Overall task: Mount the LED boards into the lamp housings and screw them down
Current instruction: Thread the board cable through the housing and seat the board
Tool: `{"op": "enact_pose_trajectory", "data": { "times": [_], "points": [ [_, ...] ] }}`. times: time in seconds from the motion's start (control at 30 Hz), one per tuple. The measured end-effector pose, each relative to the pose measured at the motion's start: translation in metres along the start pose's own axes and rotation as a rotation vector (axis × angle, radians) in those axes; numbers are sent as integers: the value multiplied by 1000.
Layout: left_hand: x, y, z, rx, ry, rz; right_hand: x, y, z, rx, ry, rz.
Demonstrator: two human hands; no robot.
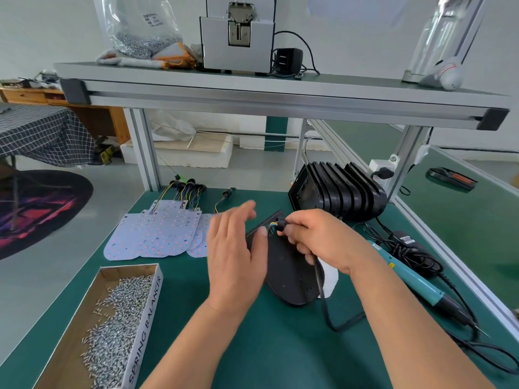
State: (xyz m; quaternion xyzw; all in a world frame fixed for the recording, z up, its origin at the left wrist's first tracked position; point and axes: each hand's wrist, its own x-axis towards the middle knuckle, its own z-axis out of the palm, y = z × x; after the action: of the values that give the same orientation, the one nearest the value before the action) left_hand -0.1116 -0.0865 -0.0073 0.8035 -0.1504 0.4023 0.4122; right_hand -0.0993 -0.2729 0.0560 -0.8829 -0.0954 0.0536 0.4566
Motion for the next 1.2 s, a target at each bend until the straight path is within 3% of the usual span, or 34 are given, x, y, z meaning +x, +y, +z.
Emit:
{"op": "enact_pose_trajectory", "data": {
  "times": [0.1, 0.17, 0.33, 0.4, 0.5, 0.57, 0.67, 0.8, 1.2],
  "points": [
    [7, -10, 0, 0, -206, 158, 1, -11, -1, -313, 85, -97],
    [4, -8, 3, -46, -295, 173, 3, -17, 0, -429, 132, -139],
    [4, -12, 3, -48, -306, 135, 0, -20, 8, -489, 111, -98],
    [3, -15, 4, -122, -321, 73, -3, -17, 15, -266, 95, -39],
    [1, -17, 4, -234, -365, -61, -6, -8, 31, 399, 67, 62],
    [-1, -21, 6, -240, -392, -135, -7, -5, 40, 588, 105, 111],
    [-1, -27, 6, -179, -453, -231, -7, -4, 48, 709, 152, 121],
    [0, -35, 4, -195, -493, -228, -6, -7, 45, 837, 173, 93],
    [-3, -40, 9, -310, -434, -303, -11, 7, 41, 817, 135, -1]
  ]
}}
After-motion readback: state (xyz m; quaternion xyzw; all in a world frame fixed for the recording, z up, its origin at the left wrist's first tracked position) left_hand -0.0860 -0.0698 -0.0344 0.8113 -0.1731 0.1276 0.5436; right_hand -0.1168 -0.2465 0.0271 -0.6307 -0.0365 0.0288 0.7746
